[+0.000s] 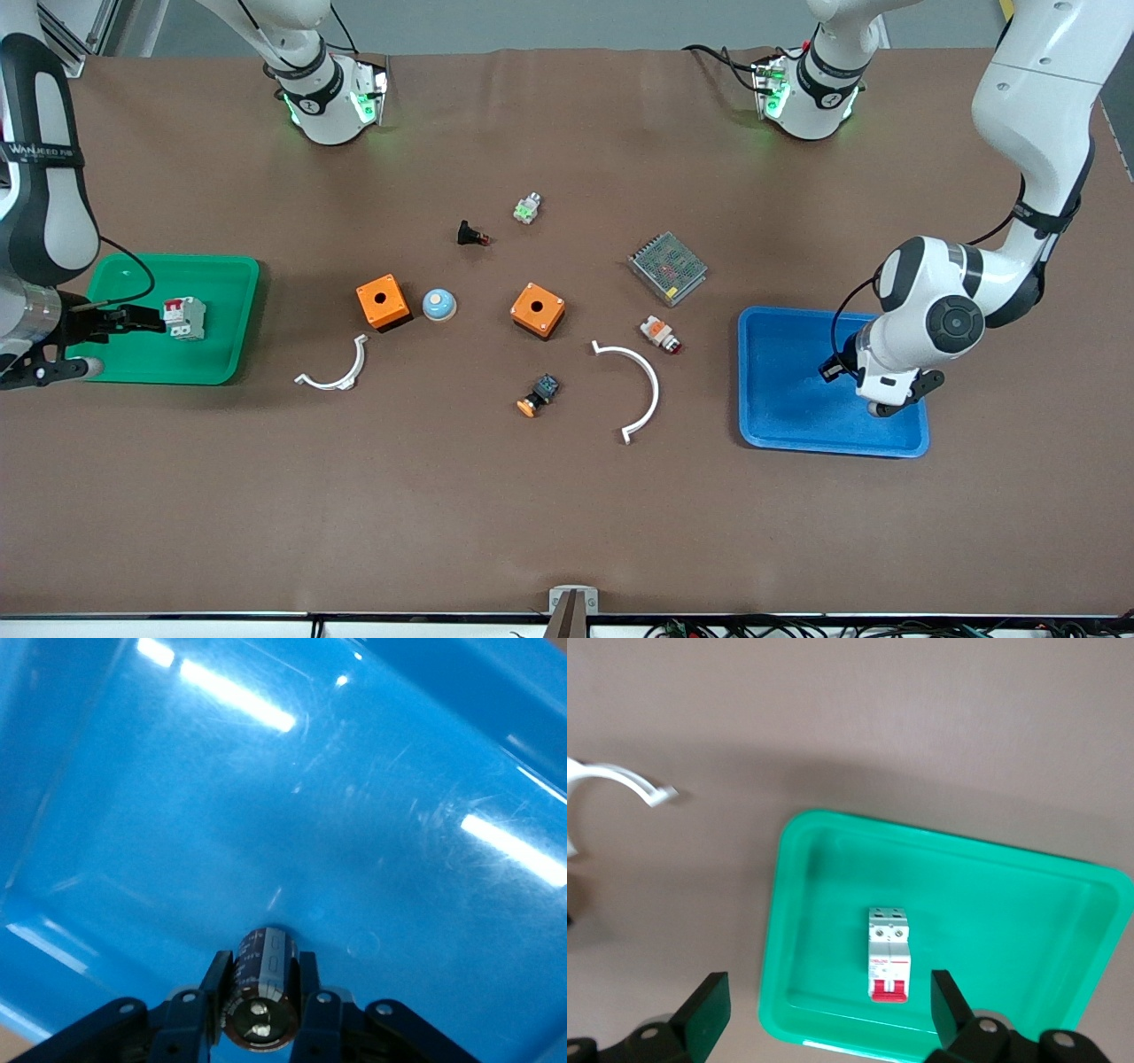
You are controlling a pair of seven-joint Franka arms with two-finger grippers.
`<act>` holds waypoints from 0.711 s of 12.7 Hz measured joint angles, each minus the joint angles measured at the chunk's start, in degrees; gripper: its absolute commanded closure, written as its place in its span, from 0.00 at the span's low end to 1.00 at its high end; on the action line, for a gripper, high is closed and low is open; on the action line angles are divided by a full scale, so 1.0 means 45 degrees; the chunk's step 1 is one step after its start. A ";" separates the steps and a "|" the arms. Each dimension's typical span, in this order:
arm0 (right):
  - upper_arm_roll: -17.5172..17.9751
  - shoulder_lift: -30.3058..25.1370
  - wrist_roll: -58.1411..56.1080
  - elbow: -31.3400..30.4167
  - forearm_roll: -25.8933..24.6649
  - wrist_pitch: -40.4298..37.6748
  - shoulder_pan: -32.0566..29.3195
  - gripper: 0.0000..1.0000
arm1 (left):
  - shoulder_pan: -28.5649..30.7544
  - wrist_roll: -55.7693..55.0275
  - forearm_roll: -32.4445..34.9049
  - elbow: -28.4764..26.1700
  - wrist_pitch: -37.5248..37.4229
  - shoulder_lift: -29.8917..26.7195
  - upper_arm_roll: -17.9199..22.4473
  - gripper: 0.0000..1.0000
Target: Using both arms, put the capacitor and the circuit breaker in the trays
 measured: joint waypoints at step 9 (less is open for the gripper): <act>0.0484 -0.1398 0.4387 0.2062 0.0006 -0.2417 0.1770 0.00 | 0.0034 0.3152 0.0058 0.2426 -0.3225 -0.3199 -0.0162 0.00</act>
